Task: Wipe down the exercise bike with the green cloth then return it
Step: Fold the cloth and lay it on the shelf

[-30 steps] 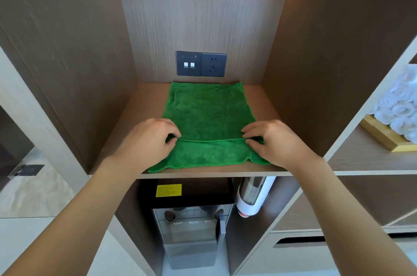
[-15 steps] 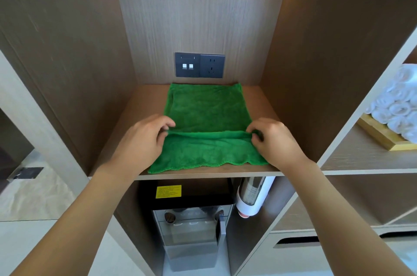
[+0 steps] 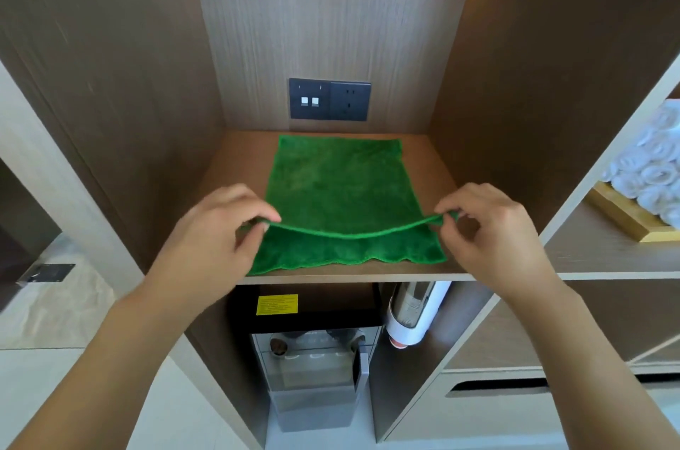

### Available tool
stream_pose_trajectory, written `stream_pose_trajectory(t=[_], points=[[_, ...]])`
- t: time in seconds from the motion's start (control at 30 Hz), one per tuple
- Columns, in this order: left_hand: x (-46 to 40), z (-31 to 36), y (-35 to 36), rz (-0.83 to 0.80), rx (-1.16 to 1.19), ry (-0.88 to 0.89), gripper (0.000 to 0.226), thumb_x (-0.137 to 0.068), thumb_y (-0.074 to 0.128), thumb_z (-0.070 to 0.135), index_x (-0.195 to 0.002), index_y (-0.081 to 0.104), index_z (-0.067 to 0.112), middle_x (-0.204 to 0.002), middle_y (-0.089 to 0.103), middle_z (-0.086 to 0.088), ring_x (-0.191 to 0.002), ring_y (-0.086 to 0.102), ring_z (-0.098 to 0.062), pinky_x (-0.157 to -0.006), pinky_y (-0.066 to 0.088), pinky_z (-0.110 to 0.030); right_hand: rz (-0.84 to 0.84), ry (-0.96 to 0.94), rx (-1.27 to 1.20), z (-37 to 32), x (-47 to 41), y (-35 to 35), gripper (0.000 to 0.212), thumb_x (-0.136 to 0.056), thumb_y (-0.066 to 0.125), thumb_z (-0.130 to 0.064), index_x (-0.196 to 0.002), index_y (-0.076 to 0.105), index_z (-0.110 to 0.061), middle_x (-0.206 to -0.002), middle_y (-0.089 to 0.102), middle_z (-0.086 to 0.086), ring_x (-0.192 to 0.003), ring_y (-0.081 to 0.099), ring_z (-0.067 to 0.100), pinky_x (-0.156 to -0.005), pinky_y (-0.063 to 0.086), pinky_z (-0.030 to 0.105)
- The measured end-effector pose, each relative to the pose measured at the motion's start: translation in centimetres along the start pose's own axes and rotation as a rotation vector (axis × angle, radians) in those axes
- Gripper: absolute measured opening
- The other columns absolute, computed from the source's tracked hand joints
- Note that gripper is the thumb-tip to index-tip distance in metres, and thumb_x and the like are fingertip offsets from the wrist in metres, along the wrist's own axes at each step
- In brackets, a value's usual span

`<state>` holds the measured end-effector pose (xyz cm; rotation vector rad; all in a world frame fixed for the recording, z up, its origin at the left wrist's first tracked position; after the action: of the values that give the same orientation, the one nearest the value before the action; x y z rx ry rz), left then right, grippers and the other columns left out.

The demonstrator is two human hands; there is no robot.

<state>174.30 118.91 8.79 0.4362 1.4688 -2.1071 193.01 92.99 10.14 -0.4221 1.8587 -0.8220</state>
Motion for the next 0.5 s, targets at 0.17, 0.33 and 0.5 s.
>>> stream_pose_trajectory(t=[0.17,0.33,0.5], points=[[2.8,-0.7,3.5,-0.135,0.039,-0.091,0.019,-0.091,0.076,0.008,-0.097,0.079,0.025,-0.095,0.065,0.014,-0.094,0.06,-0.013,-0.077,0.053,-0.036,-0.226,0.085,-0.132,0.9,2.9,3.0,0.028,-0.073,0.071,0.017,-0.087,0.079,-0.006,-0.087,0.07,0.004,-0.081,0.065,0.028,-0.071,0.056,0.045],[1.0,-0.5,2.8,-0.127,0.05,-0.084,0.01,-0.099,0.068,0.031,-0.105,0.076,0.03,-0.108,0.063,0.019,-0.106,0.061,-0.011,-0.091,0.048,-0.035,-0.181,0.118,-0.196,1.3,1.6,3.0,0.025,-0.086,0.082,-0.004,-0.11,0.078,-0.011,-0.105,0.069,0.0,-0.098,0.067,0.02,-0.087,0.055,0.039],[-6.0,-1.0,7.9,-0.386,-0.102,-0.111,0.055,-0.106,0.05,0.047,-0.156,0.047,0.023,-0.161,0.044,-0.001,-0.15,0.04,-0.024,-0.123,0.029,-0.04,-0.412,0.205,-0.067,0.9,-3.6,9.9,0.052,-0.108,0.058,-0.036,-0.153,0.053,-0.013,-0.16,0.048,0.005,-0.15,0.043,0.024,-0.124,0.035,0.043]])
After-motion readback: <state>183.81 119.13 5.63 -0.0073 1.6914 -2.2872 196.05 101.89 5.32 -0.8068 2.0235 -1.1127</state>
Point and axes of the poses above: each hand's wrist, its own x-axis away from the middle knuckle, its own y-axis out of the palm, z = x × y, the point moved 9 cm from there along -x, towards the middle knuckle
